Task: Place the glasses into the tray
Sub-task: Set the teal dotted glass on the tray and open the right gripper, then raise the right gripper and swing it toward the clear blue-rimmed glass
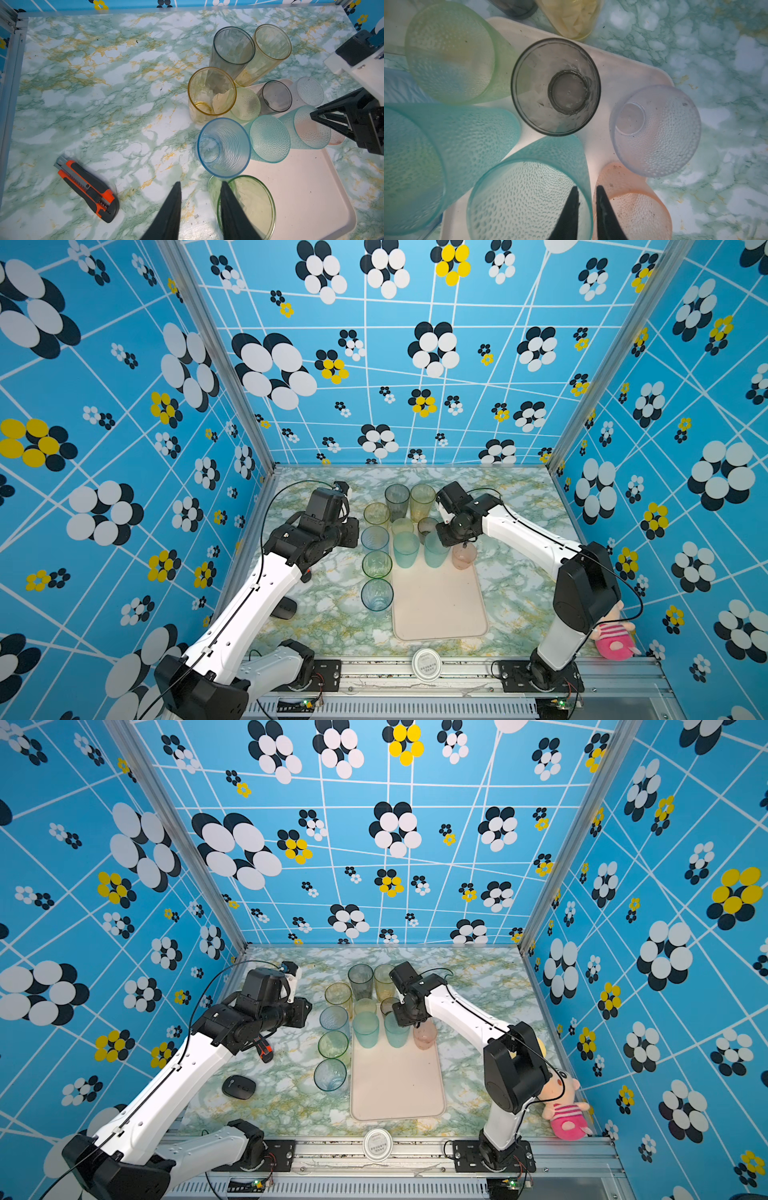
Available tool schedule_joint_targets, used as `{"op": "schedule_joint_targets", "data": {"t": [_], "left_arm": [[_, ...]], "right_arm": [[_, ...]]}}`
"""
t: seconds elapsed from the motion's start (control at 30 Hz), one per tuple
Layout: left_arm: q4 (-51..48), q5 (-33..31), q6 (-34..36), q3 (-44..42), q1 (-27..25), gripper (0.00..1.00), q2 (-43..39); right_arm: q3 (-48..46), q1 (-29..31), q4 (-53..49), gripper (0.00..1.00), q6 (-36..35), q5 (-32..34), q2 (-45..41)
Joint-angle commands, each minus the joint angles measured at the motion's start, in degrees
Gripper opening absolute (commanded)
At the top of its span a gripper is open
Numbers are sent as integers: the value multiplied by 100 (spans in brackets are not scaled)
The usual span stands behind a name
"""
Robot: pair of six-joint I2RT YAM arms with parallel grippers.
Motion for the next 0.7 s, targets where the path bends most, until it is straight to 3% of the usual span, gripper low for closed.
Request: {"op": "schedule_joint_targets", "data": {"t": [0.0,0.57,0.67], "left_arm": [[-170,-39,95,66,43,33,60],[-623,-84,40,-80,-3,27,56],[-612,-298,-14,-191,-51,27,-76]], "right_arm": [[-61,-34,-43,20,18,-54,-240],[-147,-56,-51,31,-147,320,-1277],[-187,-39,-130,30,-244,-92,-1628]]}}
